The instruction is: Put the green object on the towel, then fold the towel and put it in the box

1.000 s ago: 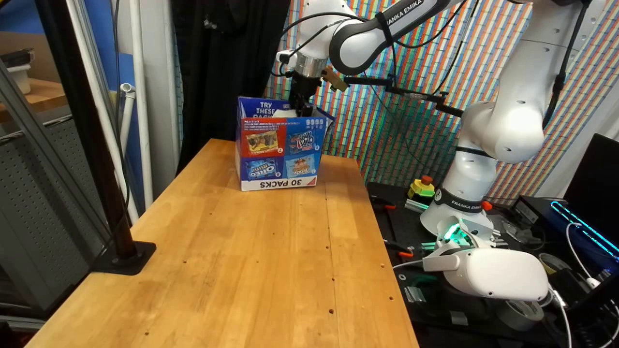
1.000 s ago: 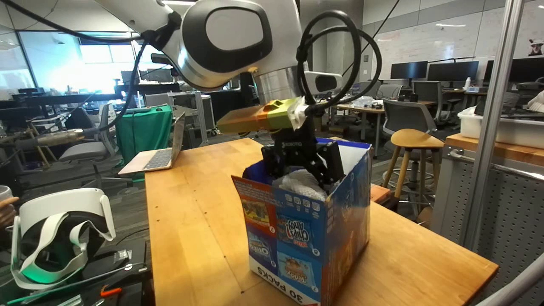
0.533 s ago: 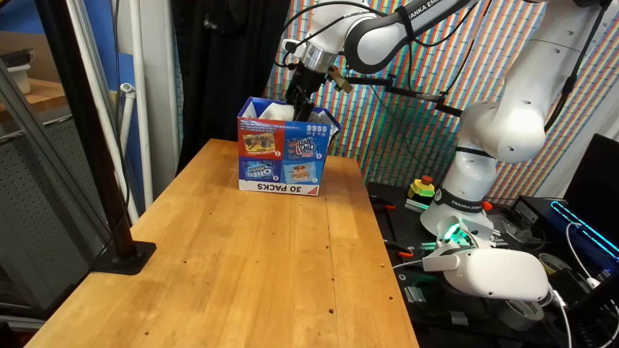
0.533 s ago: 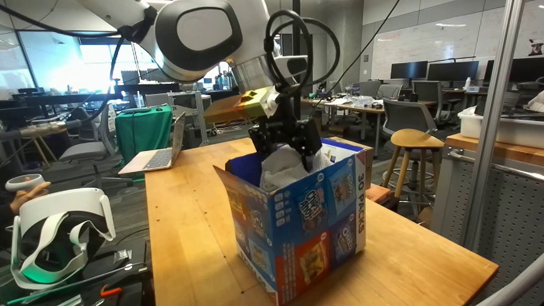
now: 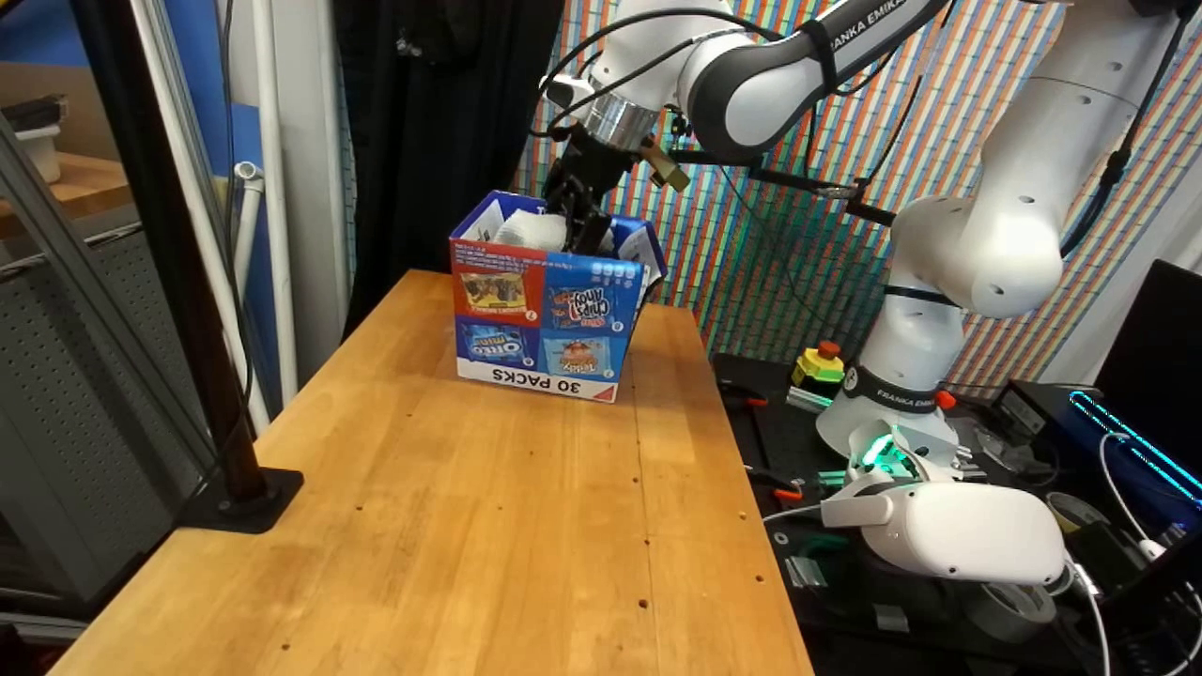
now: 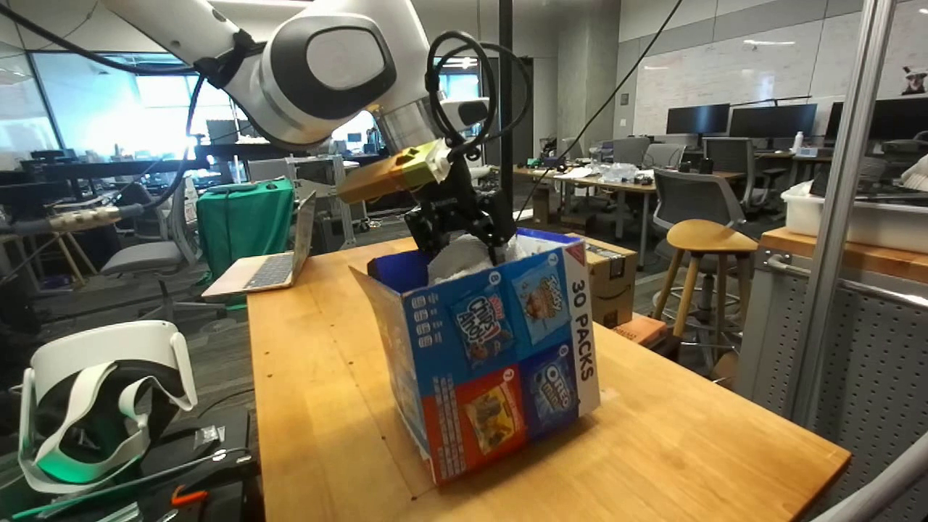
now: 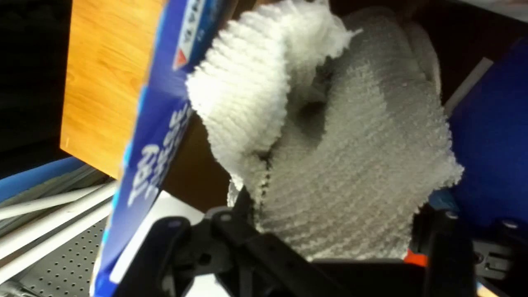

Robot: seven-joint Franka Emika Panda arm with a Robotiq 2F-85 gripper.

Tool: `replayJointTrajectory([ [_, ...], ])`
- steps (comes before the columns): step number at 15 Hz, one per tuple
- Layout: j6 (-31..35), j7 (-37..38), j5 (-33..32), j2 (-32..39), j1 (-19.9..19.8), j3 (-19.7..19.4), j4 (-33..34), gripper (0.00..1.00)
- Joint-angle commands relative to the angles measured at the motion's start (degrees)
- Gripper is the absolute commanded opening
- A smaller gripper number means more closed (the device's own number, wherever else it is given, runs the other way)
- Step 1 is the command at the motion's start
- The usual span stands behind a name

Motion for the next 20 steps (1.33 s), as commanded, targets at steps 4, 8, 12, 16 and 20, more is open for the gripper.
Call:
replayJointTrajectory([
  [4, 2.34, 4.88, -6.05, 7.31, 0.18, 1.28, 0.97, 0.53],
  [8, 1.57, 4.79, -5.79, 9.44, 0.10, 0.56, 1.87, 0.53],
  [12, 1.18, 4.12, -4.60, 7.29, -0.53, -0.42, 1.27, 0.95],
  [16, 1.07, 2.88, -2.95, 2.14, -1.35, -1.76, -0.49, 1.00],
  [20, -0.09, 3.84, -1.97, -7.11, -1.79, -2.96, -4.84, 1.00],
])
